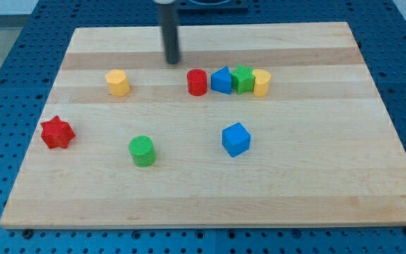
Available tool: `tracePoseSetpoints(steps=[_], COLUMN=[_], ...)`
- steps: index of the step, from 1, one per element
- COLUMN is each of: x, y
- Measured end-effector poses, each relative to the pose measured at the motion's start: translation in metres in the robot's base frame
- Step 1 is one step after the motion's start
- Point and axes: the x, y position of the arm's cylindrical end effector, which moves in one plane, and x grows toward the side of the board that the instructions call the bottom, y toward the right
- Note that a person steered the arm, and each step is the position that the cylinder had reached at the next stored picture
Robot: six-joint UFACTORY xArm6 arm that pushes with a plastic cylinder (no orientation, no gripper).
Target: Move your arm to the yellow hexagon
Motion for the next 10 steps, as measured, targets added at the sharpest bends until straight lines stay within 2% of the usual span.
tracePoseSetpoints(steps=[1, 2, 3, 5, 6, 8, 10], x=[-0.003, -0.042, -0.041, -0.039, -0.01, 0.087, 0.091], y=[-0.075, -0.159, -0.186, -0.187, -0.187, -0.187, -0.098])
